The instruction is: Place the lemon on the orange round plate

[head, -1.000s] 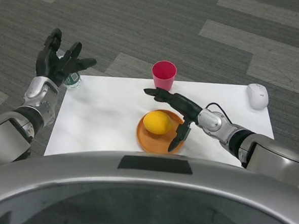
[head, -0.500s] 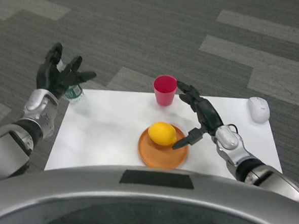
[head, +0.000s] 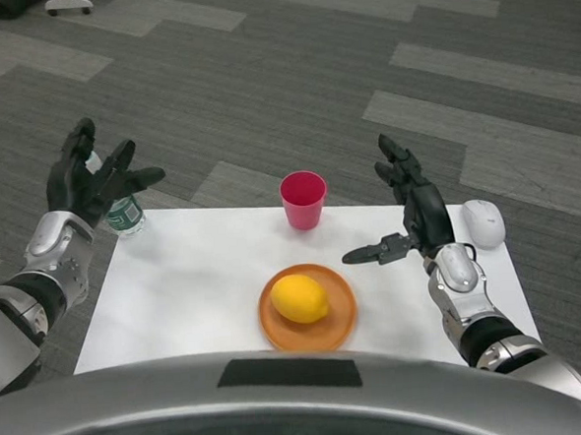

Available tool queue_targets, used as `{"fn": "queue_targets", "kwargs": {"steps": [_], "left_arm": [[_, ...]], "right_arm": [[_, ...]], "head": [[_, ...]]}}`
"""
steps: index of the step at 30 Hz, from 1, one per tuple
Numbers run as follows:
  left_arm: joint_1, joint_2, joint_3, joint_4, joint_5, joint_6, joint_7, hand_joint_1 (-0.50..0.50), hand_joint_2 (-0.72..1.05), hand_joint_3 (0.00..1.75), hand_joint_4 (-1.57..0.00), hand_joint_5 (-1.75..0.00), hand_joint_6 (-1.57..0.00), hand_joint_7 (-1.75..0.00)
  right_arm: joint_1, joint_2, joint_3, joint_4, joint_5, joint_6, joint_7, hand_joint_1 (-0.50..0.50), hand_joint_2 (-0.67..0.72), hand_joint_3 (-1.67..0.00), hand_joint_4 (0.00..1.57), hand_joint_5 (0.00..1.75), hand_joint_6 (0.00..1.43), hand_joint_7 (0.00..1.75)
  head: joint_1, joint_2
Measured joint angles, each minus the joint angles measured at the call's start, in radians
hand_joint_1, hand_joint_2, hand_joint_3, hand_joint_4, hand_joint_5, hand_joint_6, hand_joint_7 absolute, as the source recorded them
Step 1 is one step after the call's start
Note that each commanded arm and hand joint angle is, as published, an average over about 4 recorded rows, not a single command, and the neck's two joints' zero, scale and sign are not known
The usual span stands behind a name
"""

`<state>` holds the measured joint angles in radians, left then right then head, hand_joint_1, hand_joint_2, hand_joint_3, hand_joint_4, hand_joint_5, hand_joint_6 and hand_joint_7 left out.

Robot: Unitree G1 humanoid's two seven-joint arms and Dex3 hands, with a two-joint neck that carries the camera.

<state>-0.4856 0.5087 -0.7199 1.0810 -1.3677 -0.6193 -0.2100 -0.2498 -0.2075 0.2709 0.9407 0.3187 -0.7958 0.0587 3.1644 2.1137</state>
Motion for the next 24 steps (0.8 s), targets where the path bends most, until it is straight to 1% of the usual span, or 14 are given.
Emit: {"fn": "queue_targets", "kwargs": {"steps": [1,4,8,12,16,20,24], "left_arm": [[-0.001,0.000,0.002,0.000,0.000,0.000,0.000,0.50,0.96,0.09,-0.07,0.00,0.00,0.00],[-0.002,-0.001,0.009,0.000,0.000,0.000,0.000,0.50,0.96,0.09,-0.07,0.00,0.00,0.00],[-0.003,-0.003,0.020,0.000,0.000,0.000,0.000,0.50,0.96,0.07,-0.07,0.00,0.00,0.00],[-0.004,-0.006,0.038,0.008,0.000,0.000,0.000,0.50,0.96,0.09,-0.07,0.00,0.00,0.00],[-0.007,-0.017,0.053,0.016,0.001,0.000,0.000,0.50,0.96,0.09,-0.07,0.00,0.00,0.00],[-0.011,-0.025,0.070,0.026,0.000,0.000,0.000,0.50,0.96,0.09,-0.07,0.00,0.00,0.00],[-0.016,-0.028,0.082,0.038,0.001,0.000,0.000,0.50,0.96,0.07,-0.07,0.00,0.00,0.00]], "right_arm": [[0.006,0.001,-0.018,-0.006,0.000,-0.001,0.000,0.04,-0.03,-0.24,0.00,0.58,0.00,0.14],[0.022,0.003,-0.064,-0.022,0.000,-0.002,0.000,0.04,-0.03,-0.24,0.00,0.58,0.00,0.14],[0.041,0.008,-0.128,-0.047,-0.001,-0.009,0.001,0.04,-0.03,-0.24,0.00,0.58,0.00,0.14],[0.062,0.010,-0.199,-0.060,0.000,-0.014,0.000,0.04,-0.03,-0.24,0.00,0.58,0.00,0.14],[0.075,0.013,-0.247,-0.069,0.000,-0.019,0.000,0.04,-0.03,-0.24,0.00,0.58,0.00,0.14],[0.087,0.019,-0.292,-0.072,0.000,-0.022,0.000,0.04,-0.03,-0.24,0.00,0.68,0.00,0.14],[0.089,0.019,-0.319,-0.072,0.000,-0.022,0.000,0.04,-0.03,-0.24,0.00,0.68,0.00,0.14]], "head": [[-0.006,0.001],[-0.021,0.005],[-0.042,-0.006],[-0.048,-0.006],[-0.087,0.006],[-0.113,0.007],[-0.145,0.016]]}}
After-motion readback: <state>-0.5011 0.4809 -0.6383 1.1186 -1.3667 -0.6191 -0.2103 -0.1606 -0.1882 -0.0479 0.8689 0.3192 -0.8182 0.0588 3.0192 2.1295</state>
